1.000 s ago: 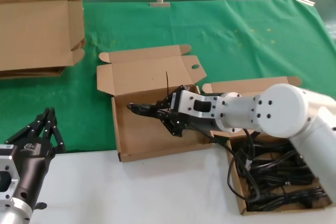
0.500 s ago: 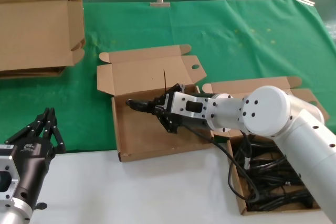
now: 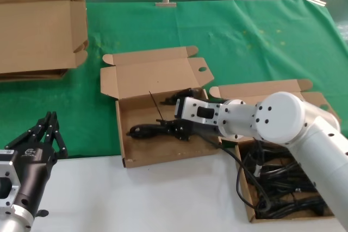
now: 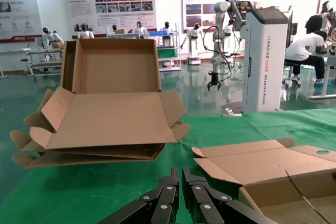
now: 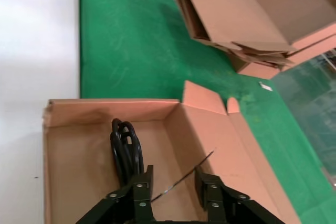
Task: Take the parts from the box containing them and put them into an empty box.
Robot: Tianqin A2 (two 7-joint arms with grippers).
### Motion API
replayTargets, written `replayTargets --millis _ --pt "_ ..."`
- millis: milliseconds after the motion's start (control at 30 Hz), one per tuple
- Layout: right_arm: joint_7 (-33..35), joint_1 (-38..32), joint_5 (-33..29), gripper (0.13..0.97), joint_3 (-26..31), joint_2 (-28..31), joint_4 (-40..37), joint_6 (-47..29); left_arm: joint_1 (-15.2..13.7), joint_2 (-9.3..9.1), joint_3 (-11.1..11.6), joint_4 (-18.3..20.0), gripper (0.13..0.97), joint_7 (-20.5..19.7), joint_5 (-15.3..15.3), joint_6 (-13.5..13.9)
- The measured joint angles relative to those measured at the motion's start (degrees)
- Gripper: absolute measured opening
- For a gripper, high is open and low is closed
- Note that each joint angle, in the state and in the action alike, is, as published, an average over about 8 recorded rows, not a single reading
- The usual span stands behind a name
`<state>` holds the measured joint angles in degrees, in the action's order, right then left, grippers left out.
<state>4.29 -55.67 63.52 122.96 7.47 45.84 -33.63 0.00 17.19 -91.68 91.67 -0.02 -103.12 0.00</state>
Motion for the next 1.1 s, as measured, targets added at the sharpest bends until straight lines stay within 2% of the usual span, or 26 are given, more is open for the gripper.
replayTargets --millis 300,567,700,967,1100 --pt "-7.82 3.22 -3.44 0.391 -2.86 3.3 9.52 -0.52 0.0 0.0 0.0 0.0 0.172 0.0 0.0 0.0" --pt "-16.02 7.96 -7.71 0.59 -8.66 6.04 20.19 -0.25 0.0 0.0 0.0 0.0 0.172 0.0 0.0 0.0" --pt "-19.18 10.07 -9.46 0.59 -11.53 6.97 24.37 -0.33 0.0 0.0 0.0 0.0 0.172 0.0 0.0 0.0" --pt "-20.57 11.13 -10.22 0.78 -12.99 7.38 26.34 -0.37 0.0 0.0 0.0 0.0 0.172 0.0 0.0 0.0" --pt "-20.39 11.72 -9.58 0.78 -13.24 7.41 26.61 0.07 0.0 0.0 0.0 0.0 0.172 0.0 0.0 0.0"
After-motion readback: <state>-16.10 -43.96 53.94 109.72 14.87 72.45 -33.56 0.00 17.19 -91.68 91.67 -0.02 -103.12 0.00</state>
